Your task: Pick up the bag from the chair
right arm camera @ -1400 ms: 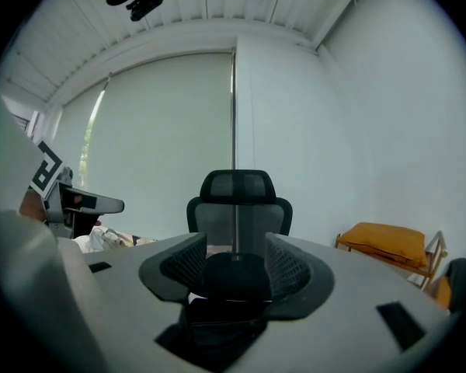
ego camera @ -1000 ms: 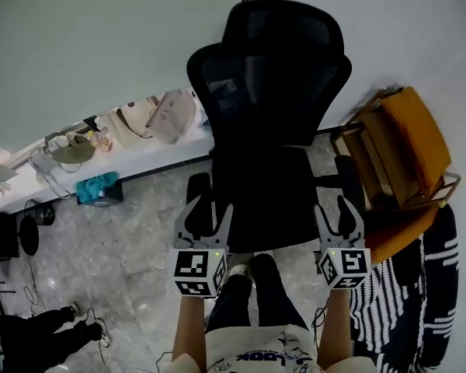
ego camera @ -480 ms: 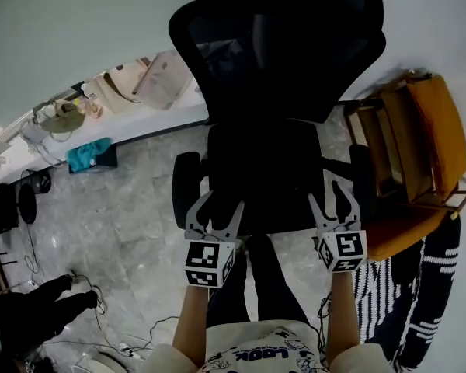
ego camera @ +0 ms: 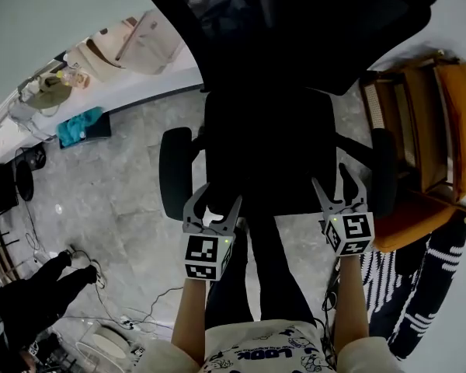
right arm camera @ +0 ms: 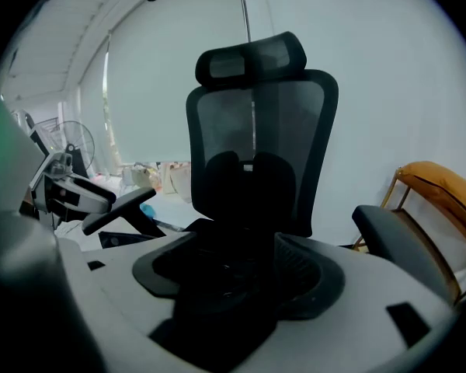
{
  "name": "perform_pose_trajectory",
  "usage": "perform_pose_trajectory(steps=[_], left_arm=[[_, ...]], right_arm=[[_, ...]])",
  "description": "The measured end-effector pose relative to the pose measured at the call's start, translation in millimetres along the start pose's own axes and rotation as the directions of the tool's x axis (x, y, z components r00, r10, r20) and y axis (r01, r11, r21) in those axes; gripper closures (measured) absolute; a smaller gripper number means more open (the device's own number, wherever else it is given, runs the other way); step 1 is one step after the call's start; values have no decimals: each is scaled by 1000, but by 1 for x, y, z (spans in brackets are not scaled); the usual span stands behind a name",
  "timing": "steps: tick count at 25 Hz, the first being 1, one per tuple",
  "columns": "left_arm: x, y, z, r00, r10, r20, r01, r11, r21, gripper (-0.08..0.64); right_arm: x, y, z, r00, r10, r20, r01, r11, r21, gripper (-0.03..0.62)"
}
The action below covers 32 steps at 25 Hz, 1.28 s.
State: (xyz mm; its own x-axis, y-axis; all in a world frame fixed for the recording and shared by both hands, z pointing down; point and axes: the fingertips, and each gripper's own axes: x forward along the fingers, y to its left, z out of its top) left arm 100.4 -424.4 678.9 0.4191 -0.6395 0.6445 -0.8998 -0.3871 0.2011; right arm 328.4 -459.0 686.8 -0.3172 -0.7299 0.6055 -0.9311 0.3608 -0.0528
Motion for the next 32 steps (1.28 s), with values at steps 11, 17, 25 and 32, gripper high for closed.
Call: perform_pose_trajectory(steps=[11, 17, 25, 32], left_arm=[[40, 8, -76, 995, 8, -95, -12, 999, -33, 290], [52, 17, -95, 993, 24, -117, -31, 998, -53, 288], [70, 20, -118, 988, -16, -151, 6, 998, -68, 302], [72, 13, -122, 989, -28, -145, 18, 997, -74, 433]], right_arm=[[48, -8, -59, 994, 71, -81, -74, 996, -42, 225], [70, -7, -77, 984, 122, -129, -132, 989, -72, 213], [98, 4, -87, 965, 220, -147, -233, 969, -82, 277], [93, 9, -87, 970, 214, -118, -224, 972, -78, 364]])
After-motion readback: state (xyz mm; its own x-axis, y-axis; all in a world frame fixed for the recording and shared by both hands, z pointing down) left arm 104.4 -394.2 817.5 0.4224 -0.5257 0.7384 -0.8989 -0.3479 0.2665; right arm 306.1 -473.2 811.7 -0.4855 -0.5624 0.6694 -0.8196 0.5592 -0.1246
